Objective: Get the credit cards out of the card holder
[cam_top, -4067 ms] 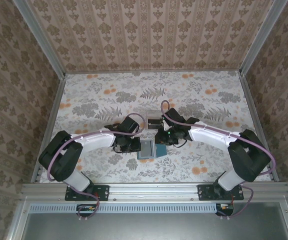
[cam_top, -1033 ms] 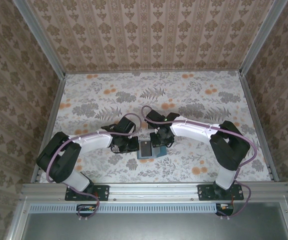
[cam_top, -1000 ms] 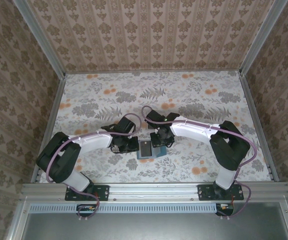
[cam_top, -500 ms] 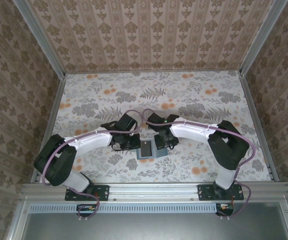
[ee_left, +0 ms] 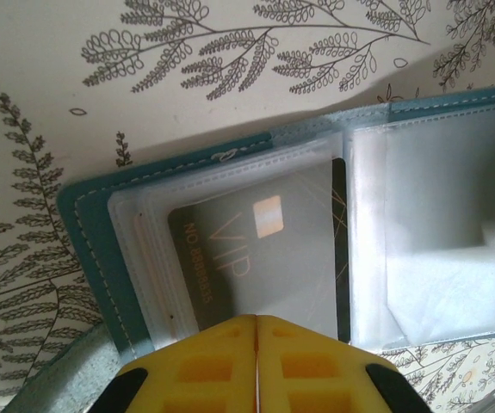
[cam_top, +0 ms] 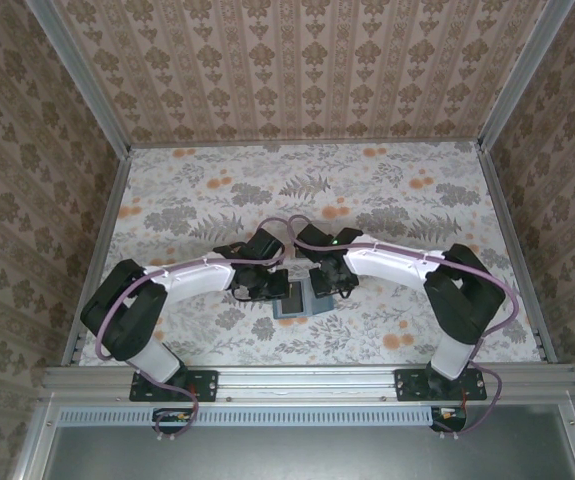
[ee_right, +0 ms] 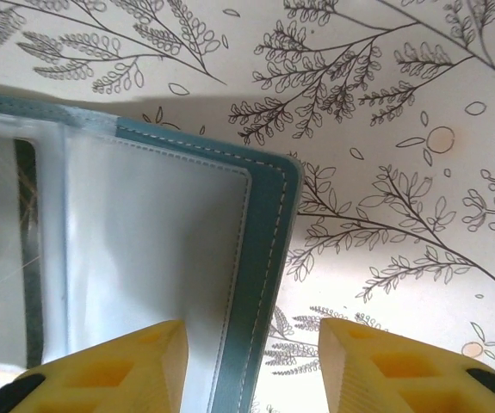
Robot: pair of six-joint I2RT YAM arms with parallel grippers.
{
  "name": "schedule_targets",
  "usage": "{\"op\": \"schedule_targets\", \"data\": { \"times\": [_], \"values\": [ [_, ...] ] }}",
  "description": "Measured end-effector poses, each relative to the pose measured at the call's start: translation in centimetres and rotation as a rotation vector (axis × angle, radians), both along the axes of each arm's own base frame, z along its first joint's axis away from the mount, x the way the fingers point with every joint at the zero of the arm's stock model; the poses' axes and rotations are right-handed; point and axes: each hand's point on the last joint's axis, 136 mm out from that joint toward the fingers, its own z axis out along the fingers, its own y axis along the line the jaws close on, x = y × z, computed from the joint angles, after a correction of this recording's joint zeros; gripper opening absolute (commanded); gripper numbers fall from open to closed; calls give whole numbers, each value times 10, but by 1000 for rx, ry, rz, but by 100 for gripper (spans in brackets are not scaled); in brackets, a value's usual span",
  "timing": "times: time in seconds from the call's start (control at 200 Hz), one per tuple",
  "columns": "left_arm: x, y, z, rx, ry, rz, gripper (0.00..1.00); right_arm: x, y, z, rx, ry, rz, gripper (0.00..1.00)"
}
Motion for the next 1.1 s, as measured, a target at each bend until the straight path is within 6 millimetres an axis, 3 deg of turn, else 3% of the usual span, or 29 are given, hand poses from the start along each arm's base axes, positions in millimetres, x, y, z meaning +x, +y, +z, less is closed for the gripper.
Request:
{"op": "schedule_targets", "data": {
  "times": [0.275, 0.45, 0.68, 0.895, 1.1],
  "values": [
    [1, -1, 0, -4, -4, 0, 9, -2, 14, 20, 99, -5, 2, 36],
    [1, -1, 1, -4, -5, 0, 9, -1, 43, 26, 271, 24, -18, 31],
    [1, -1, 0, -4, -5, 0, 9, -8, 64, 4, 441, 124, -75, 27],
    [1, 0, 0, -2, -4, 0, 9, -13, 51, -29, 397, 181, -122, 26],
    [1, 0, -1, 1, -6, 2, 9, -13, 49, -33, 388, 187, -129, 26]
  ]
}}
